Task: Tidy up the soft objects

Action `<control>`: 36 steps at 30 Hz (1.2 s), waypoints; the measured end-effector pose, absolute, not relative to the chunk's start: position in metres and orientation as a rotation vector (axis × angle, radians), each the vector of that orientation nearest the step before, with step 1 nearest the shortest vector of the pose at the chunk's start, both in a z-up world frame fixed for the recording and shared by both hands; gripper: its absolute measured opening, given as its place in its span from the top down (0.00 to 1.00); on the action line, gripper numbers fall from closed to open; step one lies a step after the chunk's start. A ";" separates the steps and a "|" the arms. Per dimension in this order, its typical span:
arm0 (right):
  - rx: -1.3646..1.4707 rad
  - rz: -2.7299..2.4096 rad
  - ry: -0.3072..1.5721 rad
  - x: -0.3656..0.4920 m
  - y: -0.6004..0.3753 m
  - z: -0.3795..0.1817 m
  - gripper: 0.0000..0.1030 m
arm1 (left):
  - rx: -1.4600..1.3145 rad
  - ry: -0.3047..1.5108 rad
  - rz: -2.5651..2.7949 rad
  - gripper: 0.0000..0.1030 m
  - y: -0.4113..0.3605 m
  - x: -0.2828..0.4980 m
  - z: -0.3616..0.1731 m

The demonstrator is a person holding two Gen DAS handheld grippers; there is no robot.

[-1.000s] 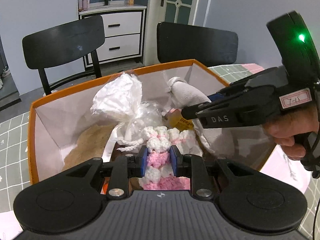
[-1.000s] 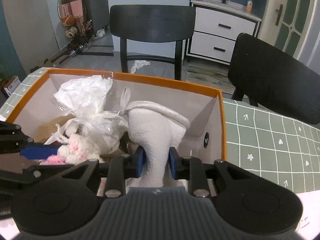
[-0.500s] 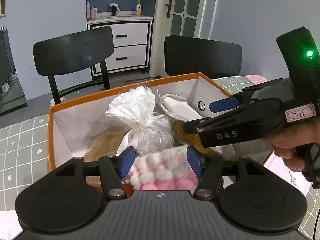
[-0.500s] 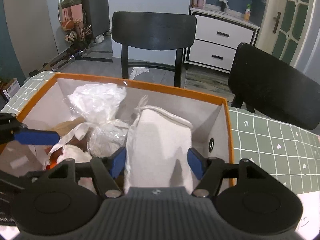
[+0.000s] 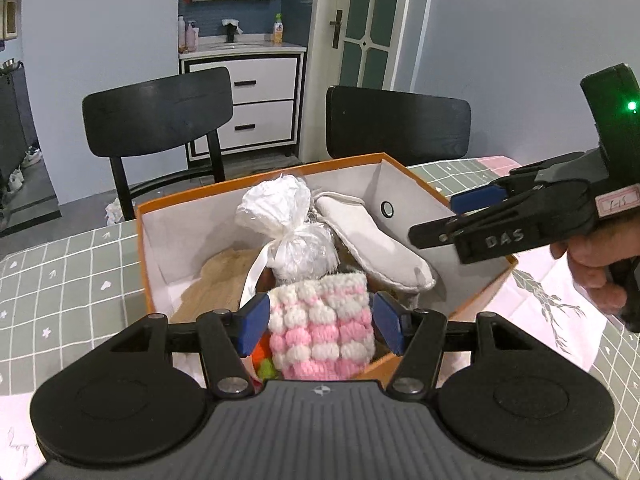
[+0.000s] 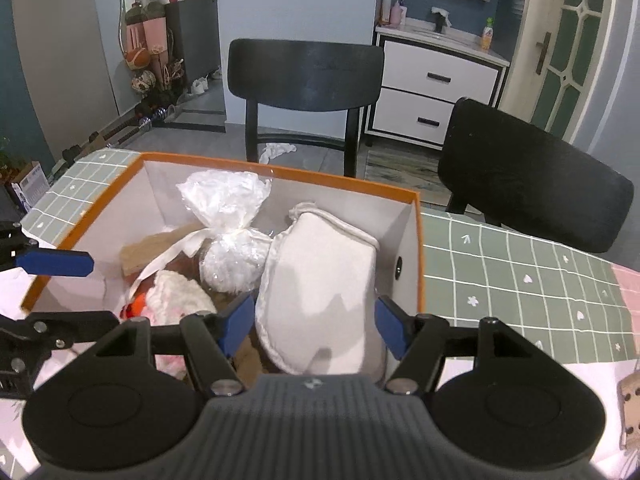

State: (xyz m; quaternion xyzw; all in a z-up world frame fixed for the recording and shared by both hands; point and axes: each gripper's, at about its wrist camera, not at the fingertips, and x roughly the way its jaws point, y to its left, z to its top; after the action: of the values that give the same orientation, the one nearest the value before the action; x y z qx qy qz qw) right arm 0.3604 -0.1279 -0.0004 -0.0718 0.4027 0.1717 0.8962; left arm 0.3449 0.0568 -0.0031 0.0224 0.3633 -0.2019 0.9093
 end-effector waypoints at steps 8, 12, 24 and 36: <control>-0.166 0.374 0.836 0.323 -0.138 0.009 0.35 | 0.017 0.737 -0.423 0.32 0.070 0.309 0.004; -0.155 0.394 0.844 0.300 -0.144 0.008 0.35 | 0.011 0.734 -0.433 0.32 0.068 0.290 0.006; -0.139 0.460 0.890 0.226 -0.159 -0.024 0.35 | 0.065 0.803 -0.516 0.32 0.043 0.240 -0.019; -0.144 0.483 0.970 0.183 -0.181 -0.074 0.35 | 0.259 0.992 -0.690 0.32 0.004 0.226 -0.067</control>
State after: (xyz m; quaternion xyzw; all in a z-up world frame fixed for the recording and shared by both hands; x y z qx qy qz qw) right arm 0.1832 -0.1815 -0.0735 -0.0682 0.4612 0.2296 0.8544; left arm 0.2262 0.0043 -0.0673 0.1214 0.4650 -0.3236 0.8151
